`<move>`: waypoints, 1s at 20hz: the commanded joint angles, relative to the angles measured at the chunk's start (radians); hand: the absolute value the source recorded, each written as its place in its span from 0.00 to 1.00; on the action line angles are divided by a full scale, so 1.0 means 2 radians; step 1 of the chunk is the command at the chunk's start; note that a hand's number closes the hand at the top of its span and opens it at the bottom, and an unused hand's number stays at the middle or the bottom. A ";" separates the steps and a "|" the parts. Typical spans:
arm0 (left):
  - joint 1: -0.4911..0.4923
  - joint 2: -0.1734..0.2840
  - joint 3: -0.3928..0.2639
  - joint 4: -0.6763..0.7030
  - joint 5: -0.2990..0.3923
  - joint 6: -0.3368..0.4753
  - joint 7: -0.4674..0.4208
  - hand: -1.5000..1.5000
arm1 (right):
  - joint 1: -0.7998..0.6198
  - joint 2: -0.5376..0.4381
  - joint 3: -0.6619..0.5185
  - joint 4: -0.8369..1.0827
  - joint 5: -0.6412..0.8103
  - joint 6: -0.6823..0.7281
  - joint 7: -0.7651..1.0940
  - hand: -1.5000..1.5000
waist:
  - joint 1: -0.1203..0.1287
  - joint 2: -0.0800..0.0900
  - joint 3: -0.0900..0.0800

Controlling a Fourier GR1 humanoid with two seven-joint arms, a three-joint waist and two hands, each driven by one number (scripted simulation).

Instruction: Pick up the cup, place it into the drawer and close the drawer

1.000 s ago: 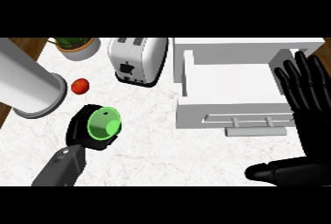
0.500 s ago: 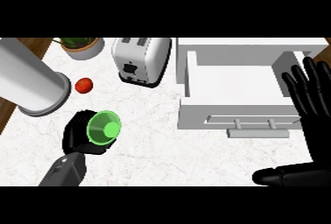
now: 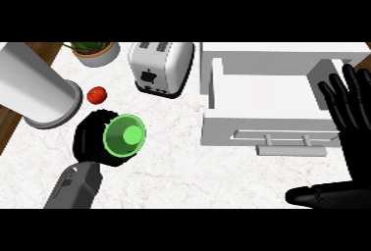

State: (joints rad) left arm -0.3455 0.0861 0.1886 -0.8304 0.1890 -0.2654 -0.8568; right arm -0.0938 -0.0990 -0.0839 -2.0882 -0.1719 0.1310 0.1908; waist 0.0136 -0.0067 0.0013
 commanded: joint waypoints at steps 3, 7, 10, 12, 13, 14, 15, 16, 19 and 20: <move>0.008 -0.021 -0.036 -0.173 0.028 0.008 0.124 1.00 | 0.016 -0.008 -0.014 0.005 -0.012 0.014 -0.014 0.00 | -0.001 0.000 0.000; 0.027 -0.042 -0.071 -0.264 0.047 0.051 0.204 1.00 | -0.001 -0.006 -0.009 0.005 -0.002 0.004 0.000 0.00 | -0.003 0.001 0.000; -0.028 -0.042 -0.090 -0.296 0.053 0.116 0.249 1.00 | 0.006 0.001 -0.005 0.015 0.000 0.009 -0.022 0.00 | -0.006 0.002 0.000; -0.045 -0.043 -0.087 -0.305 0.042 0.119 0.272 1.00 | -0.008 -0.004 0.012 -0.023 0.004 -0.002 0.033 0.00 | -0.007 0.002 -0.001; -0.035 -0.037 -0.081 -0.317 0.039 0.106 0.274 1.00 | 0.000 0.007 0.013 0.004 0.017 -0.003 -0.006 0.00 | -0.007 0.003 -0.001; -0.076 -0.043 -0.105 -0.303 0.033 0.158 0.282 1.00 | 0.012 0.015 0.017 -0.008 0.017 -0.011 -0.001 0.00 | -0.009 0.002 0.000; -0.095 -0.043 -0.107 -0.298 0.043 0.162 0.304 1.00 | -0.036 -0.008 -0.012 0.026 0.004 -0.005 0.007 0.00 | -0.008 0.003 -0.001; -0.101 -0.043 -0.088 -0.280 0.033 0.148 0.295 1.00 | -0.001 0.002 0.002 0.009 0.012 -0.001 -0.008 0.00 | -0.009 0.003 -0.001; -0.167 -0.043 -0.089 -0.260 0.016 0.181 0.326 1.00 | -0.006 0.002 0.006 0.014 0.014 0.001 -0.008 0.00 | -0.010 0.004 -0.001; -0.153 -0.043 -0.105 -0.276 0.013 0.195 0.334 1.00 | 0.038 -0.007 -0.001 -0.066 -0.009 0.007 0.023 0.00 | -0.013 0.002 -0.001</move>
State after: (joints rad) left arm -0.5834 0.0069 0.0129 -1.3889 0.2454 0.0522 -0.2432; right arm -0.0718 -0.0904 -0.0684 -2.1067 -0.1529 0.1314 0.1845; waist -0.0057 -0.0011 0.0004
